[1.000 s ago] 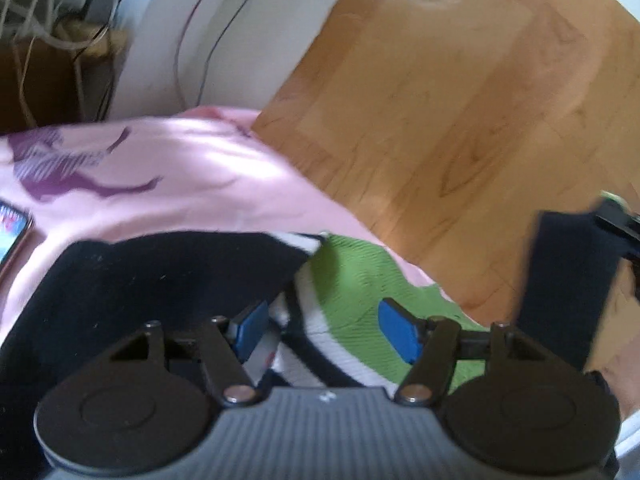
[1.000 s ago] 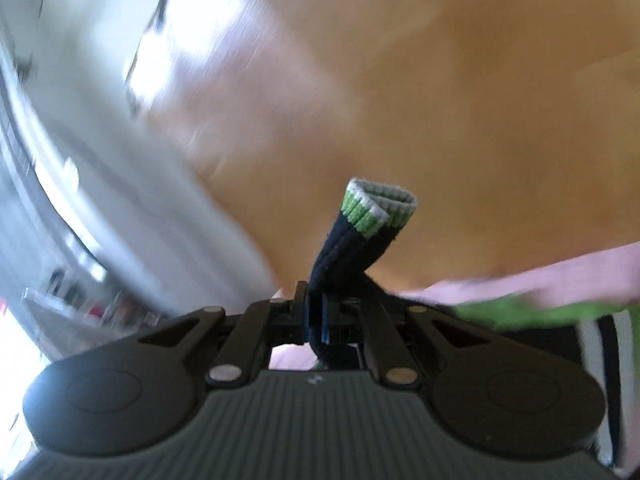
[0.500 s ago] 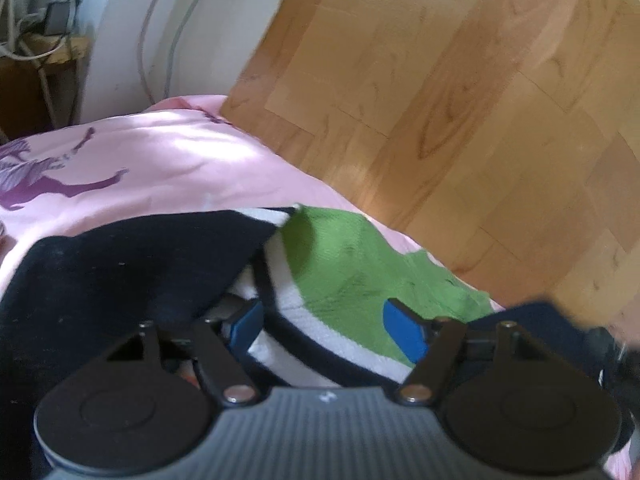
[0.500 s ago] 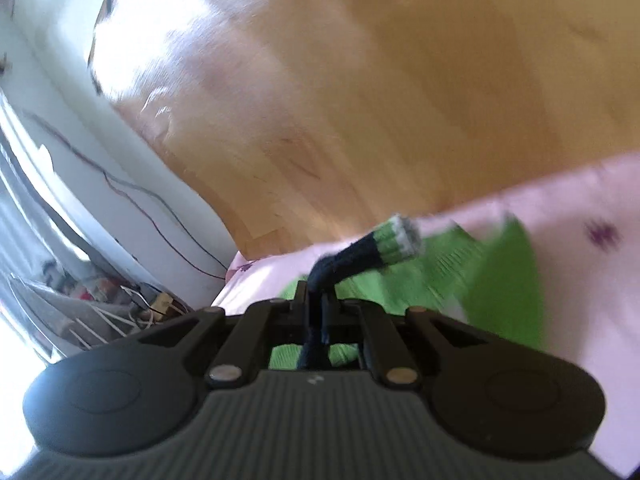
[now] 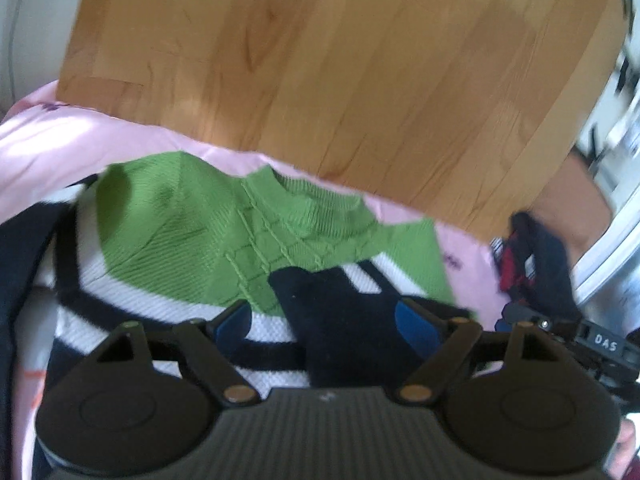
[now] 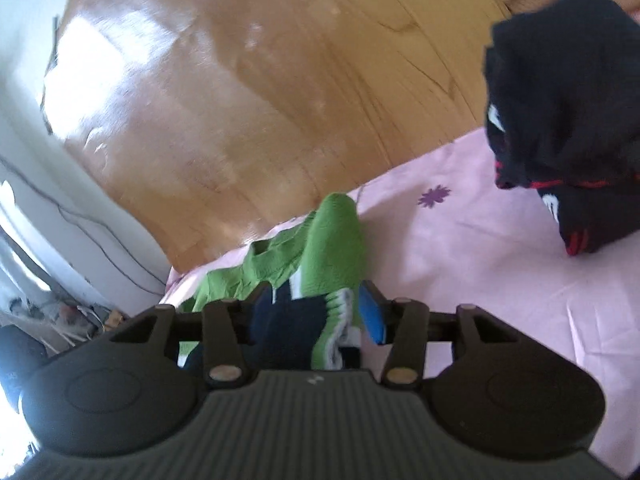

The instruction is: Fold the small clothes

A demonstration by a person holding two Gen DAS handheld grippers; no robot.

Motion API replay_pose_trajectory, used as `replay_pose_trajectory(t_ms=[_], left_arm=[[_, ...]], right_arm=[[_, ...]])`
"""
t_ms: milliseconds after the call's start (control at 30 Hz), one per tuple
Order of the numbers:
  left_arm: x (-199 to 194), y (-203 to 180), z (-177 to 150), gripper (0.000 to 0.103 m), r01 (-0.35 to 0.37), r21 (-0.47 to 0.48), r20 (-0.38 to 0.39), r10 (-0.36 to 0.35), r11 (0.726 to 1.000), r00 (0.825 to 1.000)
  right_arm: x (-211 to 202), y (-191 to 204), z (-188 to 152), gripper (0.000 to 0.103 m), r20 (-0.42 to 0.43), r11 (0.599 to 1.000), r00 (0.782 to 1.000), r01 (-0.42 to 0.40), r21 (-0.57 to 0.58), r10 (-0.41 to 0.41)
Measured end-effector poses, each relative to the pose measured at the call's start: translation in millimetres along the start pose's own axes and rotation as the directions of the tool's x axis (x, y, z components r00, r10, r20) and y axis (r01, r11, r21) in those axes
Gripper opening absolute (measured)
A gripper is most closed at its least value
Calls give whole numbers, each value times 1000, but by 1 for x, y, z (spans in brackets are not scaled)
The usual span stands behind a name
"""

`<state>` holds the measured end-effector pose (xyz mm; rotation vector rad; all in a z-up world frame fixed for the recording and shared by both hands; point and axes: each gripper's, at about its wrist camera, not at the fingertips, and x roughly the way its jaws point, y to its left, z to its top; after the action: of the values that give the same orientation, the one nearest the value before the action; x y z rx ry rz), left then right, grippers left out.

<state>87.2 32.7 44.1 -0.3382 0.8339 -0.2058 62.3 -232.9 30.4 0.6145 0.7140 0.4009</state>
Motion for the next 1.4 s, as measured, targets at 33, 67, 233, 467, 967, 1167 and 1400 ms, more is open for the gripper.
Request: replay_pose_trajectory(t_ms=[33,67,233,467,967,1167,1400], left_arm=[[9,-3,1,75,-18,12,-20,18,1000,1000],[20,-6,1,60,-40,16,-48,41,999,998],[22,-2,-6,14,-14,8,-26,15,1000,1000],[33,17,-9,16,-61,-64,-1,61,996,998],[64,-49,54,15,-16,163,58,7,986,998],[101,-20,39,21,-43,80,-3,43,996,999],[87,-12,30,27,-35,52,21,34,998,999]], right_arm=[[5,-3,-2,51,-19,1000,1000,-1,7,1],[12,-5,-4,51,-49,1000,999,5,10,-4],[36,21,-7,13,-67,987,997,29,-155,-40],[86,52,16,50,-37,901,990,105,-421,-133],[82,-1,43,12,105,912,954,298,-281,-279],[68,-35,51,39,74,941,950,311,-134,-303],[33,-9,11,50,-53,955,984,153,-254,-172]])
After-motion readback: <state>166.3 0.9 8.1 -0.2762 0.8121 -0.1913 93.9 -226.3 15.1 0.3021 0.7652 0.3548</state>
